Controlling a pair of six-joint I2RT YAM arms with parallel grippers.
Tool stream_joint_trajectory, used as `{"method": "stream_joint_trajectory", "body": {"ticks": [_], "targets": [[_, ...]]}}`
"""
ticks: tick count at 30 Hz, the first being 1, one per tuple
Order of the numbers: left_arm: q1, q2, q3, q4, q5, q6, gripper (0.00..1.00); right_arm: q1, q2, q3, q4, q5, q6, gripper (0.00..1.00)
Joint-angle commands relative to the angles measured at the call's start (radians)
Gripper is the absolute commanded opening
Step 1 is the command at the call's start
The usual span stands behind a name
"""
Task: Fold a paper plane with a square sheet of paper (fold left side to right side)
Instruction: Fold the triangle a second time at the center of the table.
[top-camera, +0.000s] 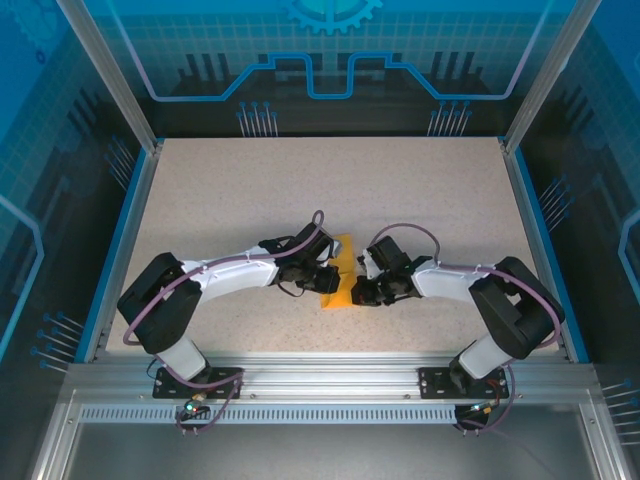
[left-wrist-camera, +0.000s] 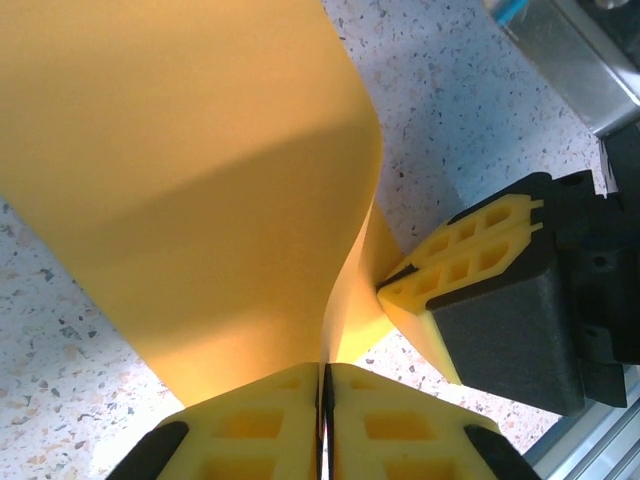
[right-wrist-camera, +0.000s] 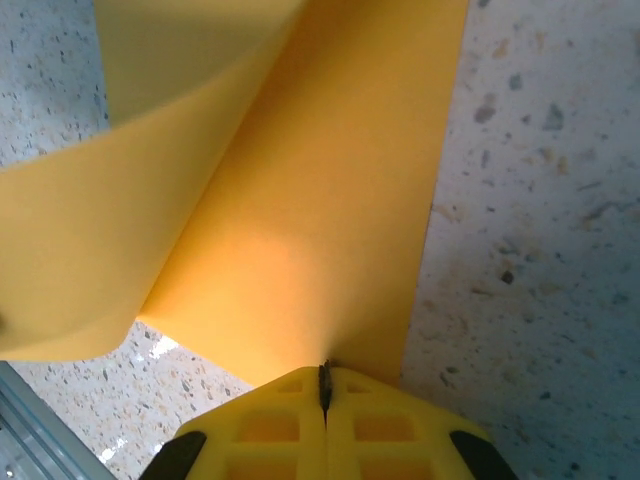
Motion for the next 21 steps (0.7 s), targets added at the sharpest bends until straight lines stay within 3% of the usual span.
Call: {"method": "stream_joint_trajectory", "body": {"ticks": [1,21], "targets": [[0.014,0.001,-0.002,-0.031,-0.026,0.005,0.12,0.015,0.018,0.014,-0.080,0.034,-0.018,0.00],[0.041,0.073,0.014,-0.027,-0.068,0.029,0.12,0.018,0.047,0.028,-0.095,0.022,-0.034,0.00]]}}
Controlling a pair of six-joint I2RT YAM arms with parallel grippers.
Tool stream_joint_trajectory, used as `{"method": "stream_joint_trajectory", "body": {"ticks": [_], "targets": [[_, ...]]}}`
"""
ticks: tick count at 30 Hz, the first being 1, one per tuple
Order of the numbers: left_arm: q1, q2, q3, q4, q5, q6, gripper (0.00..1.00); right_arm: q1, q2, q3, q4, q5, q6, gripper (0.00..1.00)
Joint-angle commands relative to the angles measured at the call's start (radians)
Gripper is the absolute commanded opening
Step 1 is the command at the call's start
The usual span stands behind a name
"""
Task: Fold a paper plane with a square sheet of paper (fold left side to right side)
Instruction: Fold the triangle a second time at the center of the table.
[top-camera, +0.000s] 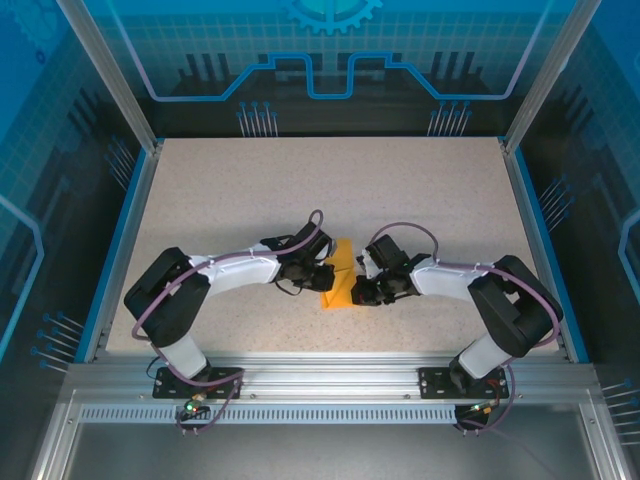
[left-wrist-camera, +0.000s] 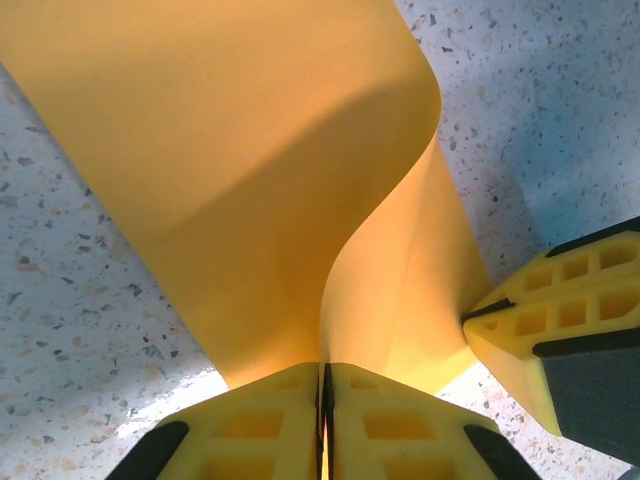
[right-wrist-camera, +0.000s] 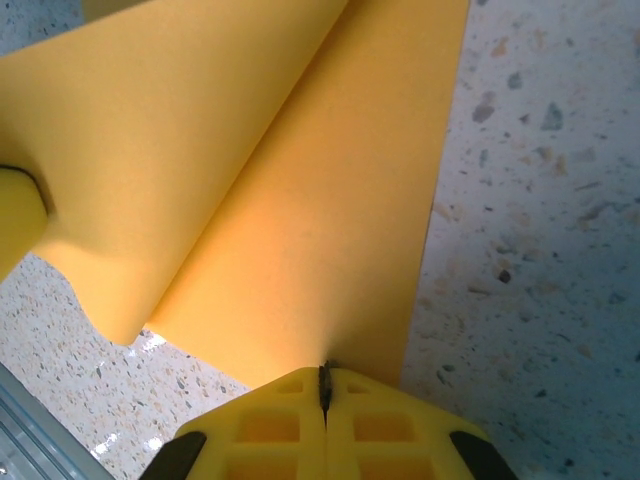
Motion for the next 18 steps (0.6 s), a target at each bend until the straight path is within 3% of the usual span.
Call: {"method": "stream_joint_trajectory", "body": {"ticks": [1,18], "targets": [[0.011,0.026,0.015,-0.023,-0.022,0.028,0.12,0.018,0.033,0.005,-0.059,0.016,-0.018,0.00],[0.026,0.072,0.036,-0.017,-0.037,0.049,0.12,0.019,0.041,0.012,-0.078,0.019,-0.028,0.00]]}}
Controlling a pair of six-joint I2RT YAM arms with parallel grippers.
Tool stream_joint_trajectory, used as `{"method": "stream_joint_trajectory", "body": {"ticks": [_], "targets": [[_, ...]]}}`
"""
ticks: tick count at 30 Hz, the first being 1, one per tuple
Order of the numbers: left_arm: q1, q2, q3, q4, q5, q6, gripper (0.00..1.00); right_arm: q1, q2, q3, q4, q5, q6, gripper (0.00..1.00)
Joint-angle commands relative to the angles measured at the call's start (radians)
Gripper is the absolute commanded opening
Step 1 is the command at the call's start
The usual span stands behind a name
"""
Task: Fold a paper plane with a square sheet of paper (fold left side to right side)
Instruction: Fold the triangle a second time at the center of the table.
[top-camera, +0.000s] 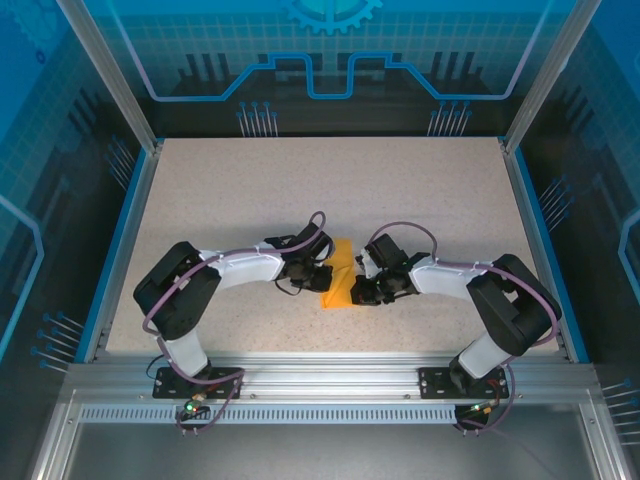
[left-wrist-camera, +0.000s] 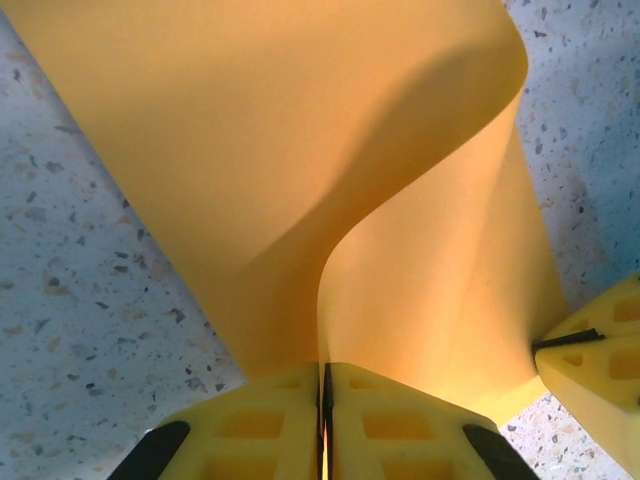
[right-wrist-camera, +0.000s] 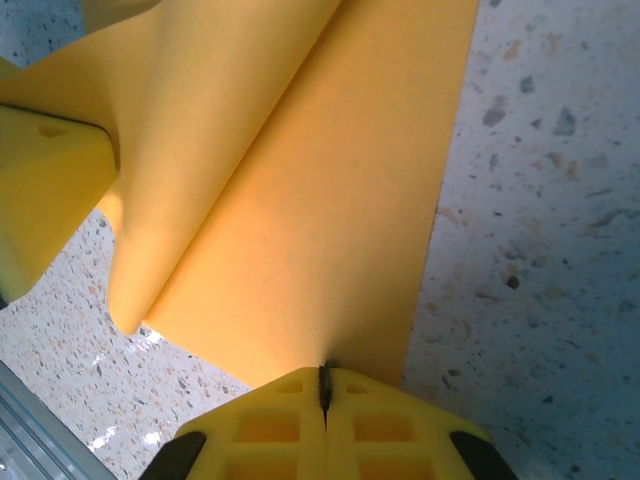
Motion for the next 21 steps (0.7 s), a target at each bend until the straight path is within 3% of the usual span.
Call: {"method": "stream_joint_trajectory", "body": {"ticks": [1,21], "targets": [[0.012,0.015,0.028,-0.018,-0.019,0.026,0.12,0.019,0.033,0.001,-0.065,0.027,-0.019,0.00],[0.019,0.046,0.050,-0.022,-0.030,0.039,0.12,0.019,0.037,0.007,-0.083,0.032,-0.025,0.00]]}}
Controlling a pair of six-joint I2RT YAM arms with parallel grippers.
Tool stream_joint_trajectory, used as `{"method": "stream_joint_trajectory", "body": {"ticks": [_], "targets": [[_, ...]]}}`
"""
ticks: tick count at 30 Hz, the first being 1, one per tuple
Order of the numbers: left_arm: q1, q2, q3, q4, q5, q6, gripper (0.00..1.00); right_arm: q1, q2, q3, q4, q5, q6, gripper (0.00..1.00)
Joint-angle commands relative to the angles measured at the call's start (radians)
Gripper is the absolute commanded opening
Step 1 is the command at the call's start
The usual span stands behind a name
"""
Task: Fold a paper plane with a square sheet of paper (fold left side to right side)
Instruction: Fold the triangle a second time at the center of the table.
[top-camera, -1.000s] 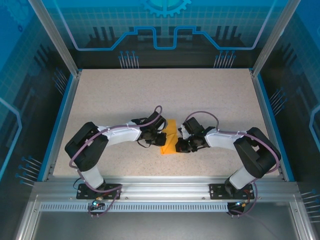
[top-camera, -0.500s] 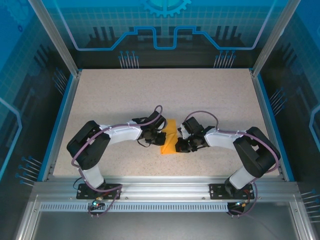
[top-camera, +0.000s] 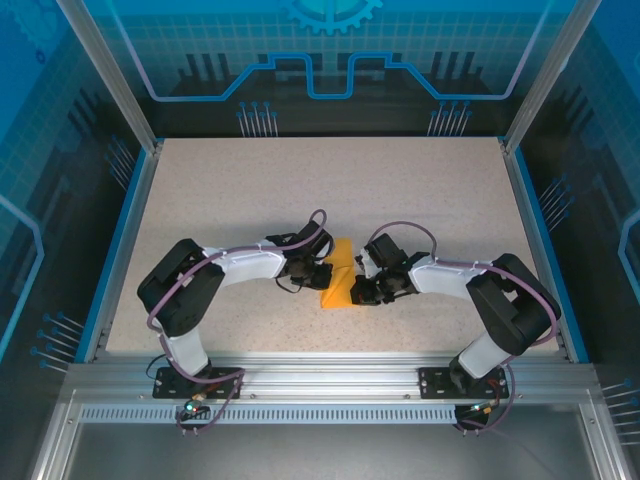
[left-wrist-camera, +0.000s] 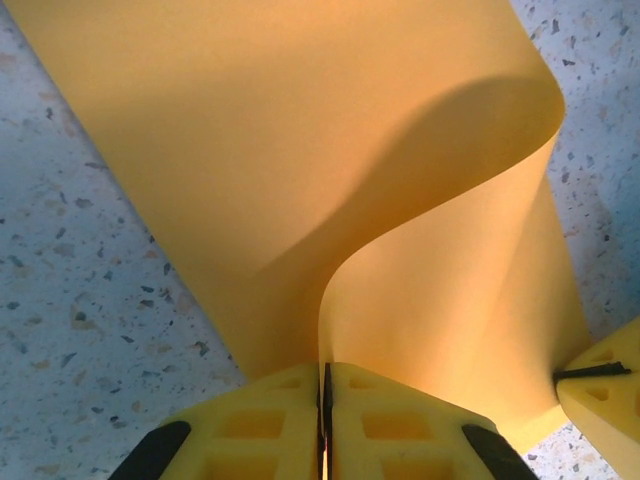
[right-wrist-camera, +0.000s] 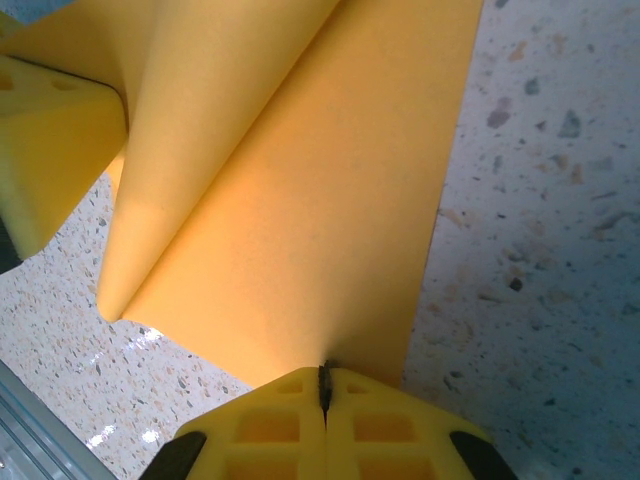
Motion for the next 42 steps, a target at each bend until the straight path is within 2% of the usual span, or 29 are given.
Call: {"method": "stream_joint_trajectory", "body": {"ticks": [1,21,42], "targets": [[0.008,0.016,0.029,-0.023,-0.021,0.028,0.12,0.019,0.034,0.003,-0.075,0.032,-0.018,0.00],[0.008,0.041,0.037,-0.028,-0.024,0.037,0.12,0.019,0.048,0.007,-0.080,0.028,-0.019,0.00],[0.009,-0.013,-0.003,-0.030,-0.029,0.033,0.12,0.019,0.043,0.008,-0.097,0.038,-0.023,0.00]]}}
